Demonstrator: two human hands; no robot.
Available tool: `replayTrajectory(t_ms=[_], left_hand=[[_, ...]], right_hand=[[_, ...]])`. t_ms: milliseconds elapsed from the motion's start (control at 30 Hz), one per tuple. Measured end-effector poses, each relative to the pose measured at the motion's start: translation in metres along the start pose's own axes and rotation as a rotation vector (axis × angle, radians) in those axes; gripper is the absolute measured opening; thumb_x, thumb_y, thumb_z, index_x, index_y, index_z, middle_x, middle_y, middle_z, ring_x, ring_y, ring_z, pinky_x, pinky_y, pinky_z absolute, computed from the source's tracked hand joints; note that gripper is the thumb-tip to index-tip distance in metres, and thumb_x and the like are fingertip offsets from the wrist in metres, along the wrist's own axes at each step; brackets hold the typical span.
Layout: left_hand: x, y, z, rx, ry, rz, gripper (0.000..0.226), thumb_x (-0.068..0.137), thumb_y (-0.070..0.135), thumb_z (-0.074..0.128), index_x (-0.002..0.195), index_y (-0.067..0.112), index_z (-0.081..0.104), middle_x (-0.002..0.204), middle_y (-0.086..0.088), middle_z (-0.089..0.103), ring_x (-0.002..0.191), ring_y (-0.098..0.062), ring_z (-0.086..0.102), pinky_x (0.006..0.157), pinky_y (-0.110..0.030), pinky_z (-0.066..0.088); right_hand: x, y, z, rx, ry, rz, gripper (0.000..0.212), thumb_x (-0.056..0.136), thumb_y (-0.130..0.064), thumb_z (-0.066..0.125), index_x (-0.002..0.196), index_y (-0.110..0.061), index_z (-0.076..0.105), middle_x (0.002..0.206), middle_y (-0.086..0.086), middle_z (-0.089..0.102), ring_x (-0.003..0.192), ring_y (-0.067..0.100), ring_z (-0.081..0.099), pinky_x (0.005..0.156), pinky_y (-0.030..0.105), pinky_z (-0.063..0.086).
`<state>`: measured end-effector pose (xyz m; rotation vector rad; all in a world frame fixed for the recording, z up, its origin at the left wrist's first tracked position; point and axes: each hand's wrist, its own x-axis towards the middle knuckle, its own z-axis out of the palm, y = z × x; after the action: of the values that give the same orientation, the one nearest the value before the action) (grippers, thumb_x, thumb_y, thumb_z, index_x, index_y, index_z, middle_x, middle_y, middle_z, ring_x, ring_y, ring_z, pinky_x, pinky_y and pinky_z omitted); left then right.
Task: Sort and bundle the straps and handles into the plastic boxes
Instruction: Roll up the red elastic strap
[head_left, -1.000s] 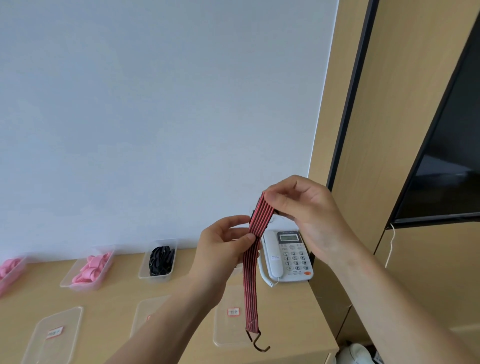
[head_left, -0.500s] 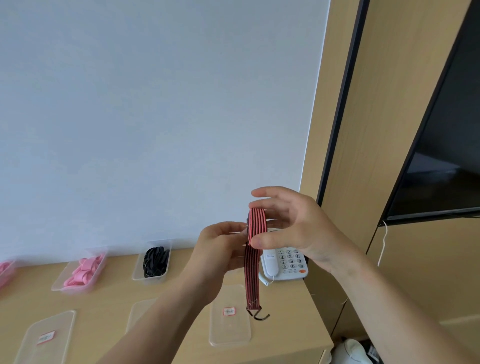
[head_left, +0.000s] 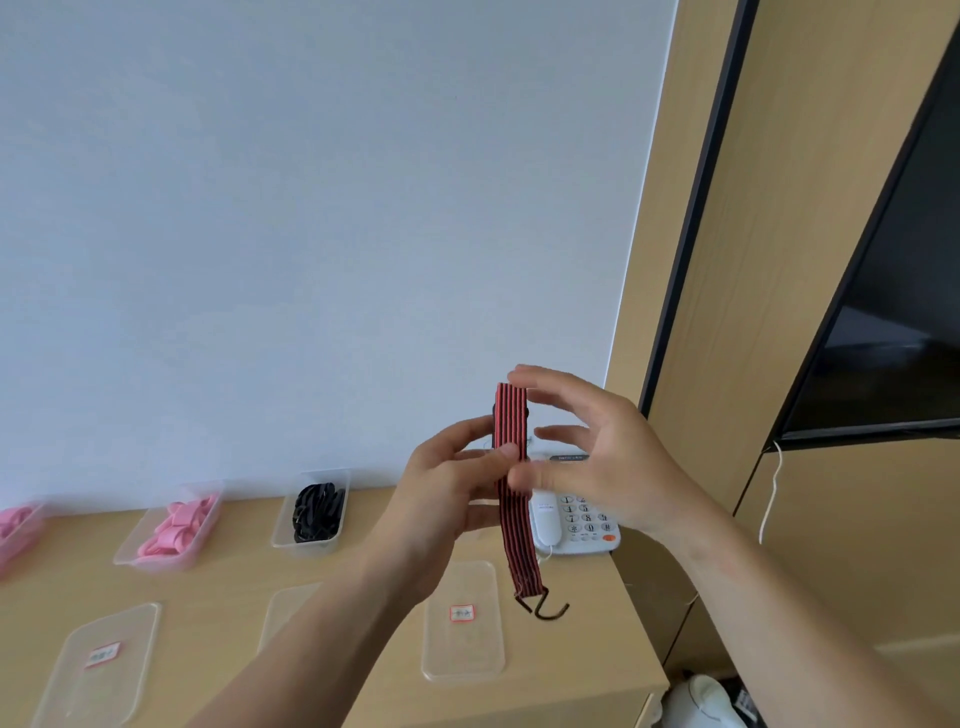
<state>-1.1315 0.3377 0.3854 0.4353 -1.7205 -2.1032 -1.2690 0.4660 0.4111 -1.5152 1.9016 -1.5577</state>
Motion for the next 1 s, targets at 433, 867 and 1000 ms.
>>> replayTrajectory(t_ms=[433, 867, 1000], left_hand=[[-0.004, -0.007, 0.006, 0.019, 0.030, -0.110, 0.044, 0.082, 0.052, 0.074, 0.096, 0.011, 0.077, 0.088, -0.013, 0.076, 0.076, -0.025, 0.067, 0.076, -0.043, 0.055], [0.002, -0.005, 0.000, -0.282, 0.034, -0.097, 0.036, 0.099, 0.034, 0.062, 0.119, 0.007, 0.075, 0.105, -0.012, 0.072, 0.093, -0.036, 0.069, 0.093, -0.067, 0.056], [0.003, -0.003, 0.000, -0.288, 0.010, -0.075, 0.043, 0.091, 0.034, 0.071, 0.127, 0.010, 0.069, 0.105, -0.007, 0.074, 0.087, -0.034, 0.073, 0.075, -0.049, 0.062]], right_hand=[[0.013, -0.002, -0.003, 0.104, 0.167, -0.006, 0.039, 0.084, -0.003, 0.079, 0.117, -0.021, 0.071, 0.101, -0.005, 0.076, 0.096, 0.014, 0.072, 0.082, 0.027, 0.058], [-0.005, 0.001, 0.008, -0.184, 0.270, -0.338, 0.050, 0.069, 0.000, 0.090, 0.113, -0.020, 0.075, 0.122, -0.007, 0.072, 0.113, 0.009, 0.068, 0.097, 0.030, 0.055], [-0.011, 0.004, 0.007, -0.165, 0.244, -0.302, 0.026, 0.074, -0.021, 0.089, 0.098, -0.024, 0.081, 0.130, -0.006, 0.069, 0.113, 0.011, 0.067, 0.097, 0.028, 0.053]])
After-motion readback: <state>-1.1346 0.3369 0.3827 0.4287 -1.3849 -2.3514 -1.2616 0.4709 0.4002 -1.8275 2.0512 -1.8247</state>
